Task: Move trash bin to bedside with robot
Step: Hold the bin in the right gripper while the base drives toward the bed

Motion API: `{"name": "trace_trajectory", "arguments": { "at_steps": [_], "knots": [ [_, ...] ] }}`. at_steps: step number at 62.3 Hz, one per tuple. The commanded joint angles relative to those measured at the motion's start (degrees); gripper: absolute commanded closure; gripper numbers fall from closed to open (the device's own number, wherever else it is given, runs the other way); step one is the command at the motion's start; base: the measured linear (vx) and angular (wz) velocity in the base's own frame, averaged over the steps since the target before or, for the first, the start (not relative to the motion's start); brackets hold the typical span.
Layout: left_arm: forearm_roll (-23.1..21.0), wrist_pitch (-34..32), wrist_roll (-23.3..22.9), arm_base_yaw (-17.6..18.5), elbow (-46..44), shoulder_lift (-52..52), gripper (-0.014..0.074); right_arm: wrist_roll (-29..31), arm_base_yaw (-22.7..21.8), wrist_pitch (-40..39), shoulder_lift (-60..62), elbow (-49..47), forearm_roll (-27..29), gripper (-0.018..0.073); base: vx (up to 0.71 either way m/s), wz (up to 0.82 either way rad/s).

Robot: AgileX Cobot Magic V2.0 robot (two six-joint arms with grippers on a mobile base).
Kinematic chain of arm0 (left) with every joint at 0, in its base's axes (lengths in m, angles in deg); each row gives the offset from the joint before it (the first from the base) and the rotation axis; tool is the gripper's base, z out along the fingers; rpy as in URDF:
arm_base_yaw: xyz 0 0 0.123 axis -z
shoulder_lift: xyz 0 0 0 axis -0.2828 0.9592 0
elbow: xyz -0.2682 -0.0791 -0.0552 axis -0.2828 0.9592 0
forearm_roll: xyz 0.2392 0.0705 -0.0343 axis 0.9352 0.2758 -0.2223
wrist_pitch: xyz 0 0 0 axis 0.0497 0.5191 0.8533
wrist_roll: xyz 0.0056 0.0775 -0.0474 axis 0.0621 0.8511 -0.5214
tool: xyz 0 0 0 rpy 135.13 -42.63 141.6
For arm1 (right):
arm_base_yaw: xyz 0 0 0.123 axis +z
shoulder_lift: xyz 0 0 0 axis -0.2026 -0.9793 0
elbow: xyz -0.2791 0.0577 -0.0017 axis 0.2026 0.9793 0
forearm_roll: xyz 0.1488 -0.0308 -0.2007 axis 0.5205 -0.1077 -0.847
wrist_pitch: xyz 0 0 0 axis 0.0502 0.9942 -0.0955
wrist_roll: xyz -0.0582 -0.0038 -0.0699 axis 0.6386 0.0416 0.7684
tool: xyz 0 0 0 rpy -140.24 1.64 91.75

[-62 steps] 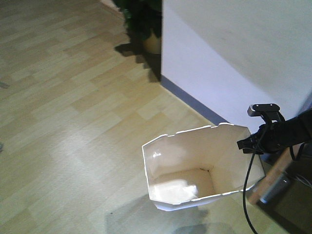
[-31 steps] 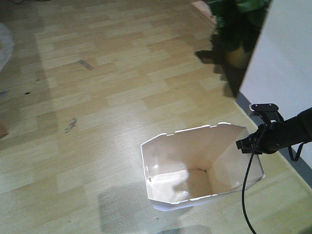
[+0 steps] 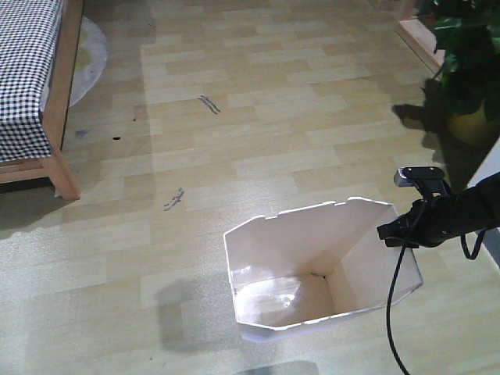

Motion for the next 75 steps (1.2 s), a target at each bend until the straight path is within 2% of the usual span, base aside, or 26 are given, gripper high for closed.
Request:
{"name": "trace_trajectory", "arguments": {
  "at_steps": [1,75],
  "knots": [
    [-0.17,-4.42,-0.52,0.31,1.58,-0.57,0.0602,-0.76,-0.23,5.8,3.99,-1.26,4.18,0.0565,0.2,0.19],
    [-0.17,-4.42,-0.52,0.31,1.58,-0.57,0.0602,-0.76,-0.23,5.75,3.99,-1.26,4.18,0.0565,0.33,0.08]
  ]
}}
